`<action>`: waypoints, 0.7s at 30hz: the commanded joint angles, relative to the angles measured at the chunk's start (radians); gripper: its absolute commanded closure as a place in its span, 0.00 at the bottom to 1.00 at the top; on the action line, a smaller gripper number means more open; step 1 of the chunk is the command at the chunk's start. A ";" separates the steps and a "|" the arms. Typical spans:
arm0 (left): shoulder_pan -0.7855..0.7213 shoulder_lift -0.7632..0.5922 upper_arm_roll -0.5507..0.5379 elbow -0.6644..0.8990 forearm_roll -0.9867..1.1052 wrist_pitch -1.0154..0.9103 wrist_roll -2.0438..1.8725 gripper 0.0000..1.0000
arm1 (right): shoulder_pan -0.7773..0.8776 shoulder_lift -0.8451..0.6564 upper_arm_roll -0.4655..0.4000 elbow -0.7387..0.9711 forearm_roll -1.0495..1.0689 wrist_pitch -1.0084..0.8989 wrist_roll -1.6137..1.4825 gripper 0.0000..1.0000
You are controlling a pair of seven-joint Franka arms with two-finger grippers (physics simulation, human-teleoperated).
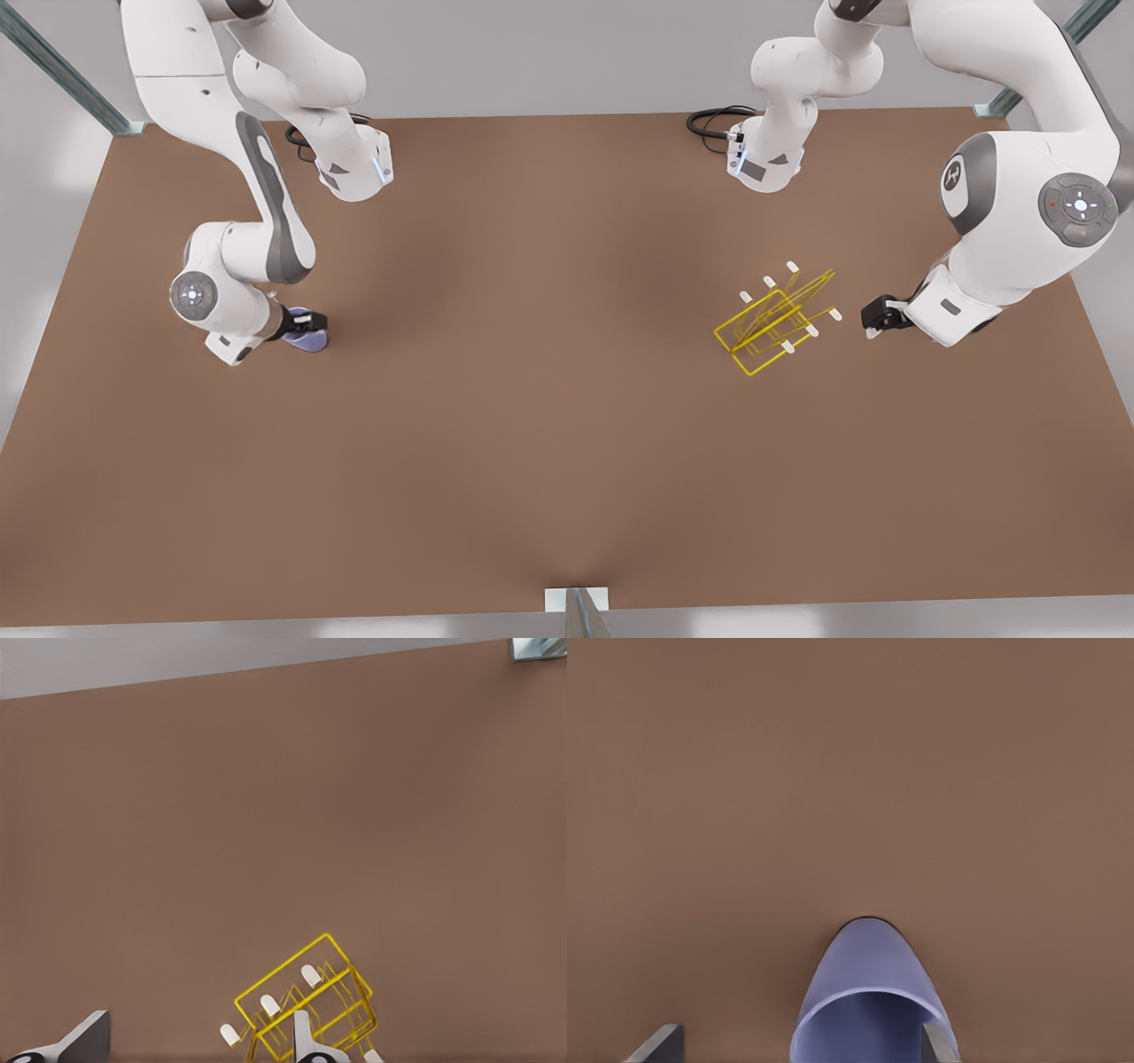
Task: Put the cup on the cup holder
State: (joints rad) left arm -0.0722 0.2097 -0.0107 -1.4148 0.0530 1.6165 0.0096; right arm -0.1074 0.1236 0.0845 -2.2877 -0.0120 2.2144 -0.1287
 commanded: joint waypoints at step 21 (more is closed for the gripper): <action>0.000 -0.003 0.003 -0.001 -0.001 -0.006 0.004 0.00 | 0.000 -0.019 0.000 -0.180 0.003 0.320 -0.012 0.05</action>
State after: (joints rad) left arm -0.0721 0.2082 -0.0076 -1.4158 0.0524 1.6122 0.0128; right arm -0.1074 0.1054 0.0842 -2.4698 -0.0112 2.5141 -0.1334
